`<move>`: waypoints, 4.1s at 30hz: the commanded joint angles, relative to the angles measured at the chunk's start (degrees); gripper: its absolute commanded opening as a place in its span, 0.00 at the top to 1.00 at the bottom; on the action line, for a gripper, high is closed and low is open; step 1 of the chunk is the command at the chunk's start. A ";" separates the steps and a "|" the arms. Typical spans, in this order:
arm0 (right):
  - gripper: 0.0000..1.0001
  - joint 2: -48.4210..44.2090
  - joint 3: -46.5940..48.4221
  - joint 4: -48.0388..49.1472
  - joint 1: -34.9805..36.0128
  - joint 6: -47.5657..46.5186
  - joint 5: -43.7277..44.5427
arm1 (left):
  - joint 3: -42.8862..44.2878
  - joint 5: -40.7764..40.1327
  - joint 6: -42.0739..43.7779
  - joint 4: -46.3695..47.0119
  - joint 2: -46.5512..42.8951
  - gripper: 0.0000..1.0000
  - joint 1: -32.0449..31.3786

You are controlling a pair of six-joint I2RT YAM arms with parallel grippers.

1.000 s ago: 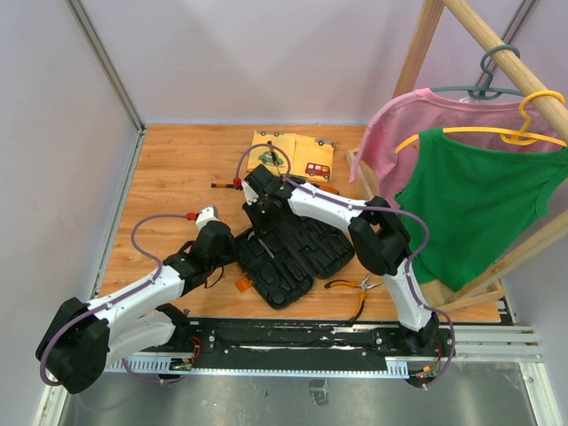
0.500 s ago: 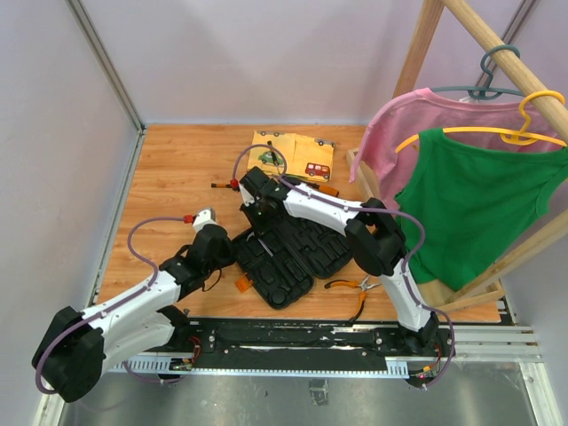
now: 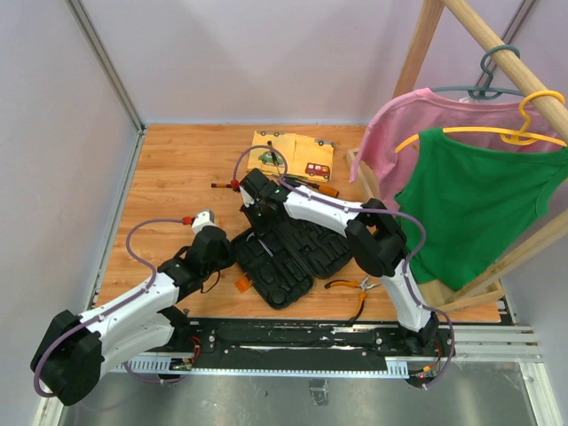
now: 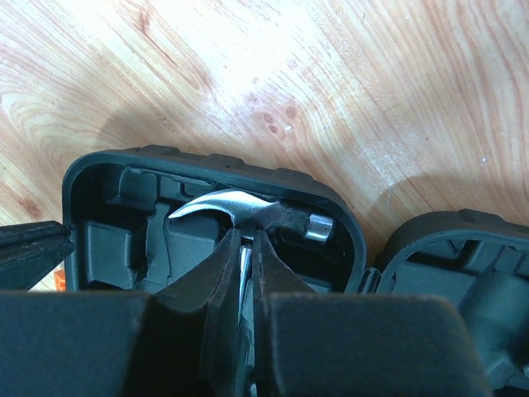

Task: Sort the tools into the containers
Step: Adjust the hammer in the storage box.

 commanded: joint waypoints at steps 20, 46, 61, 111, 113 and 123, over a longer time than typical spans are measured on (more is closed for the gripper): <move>0.81 -24.57 -29.94 11.34 1.97 -0.34 0.34 | 8.76 0.74 7.27 1.34 3.51 0.94 0.20; 0.82 -30.40 -41.33 14.50 1.80 7.48 -3.64 | 25.73 8.91 19.01 -1.54 29.80 0.96 -0.68; 0.77 -32.78 -42.27 14.97 1.89 7.87 -4.52 | 24.01 8.66 19.53 -2.08 30.29 0.95 -0.85; 0.87 -21.06 -42.51 10.89 3.03 8.02 -1.53 | 21.04 8.57 19.52 -2.37 35.09 0.92 -1.09; 0.88 -20.75 -42.95 10.76 3.03 8.04 -1.10 | 21.20 8.51 19.48 -2.58 35.24 0.92 -1.11; 0.93 -18.43 -44.53 11.30 3.07 8.15 1.47 | 22.29 9.38 19.09 -4.88 36.33 0.94 -1.07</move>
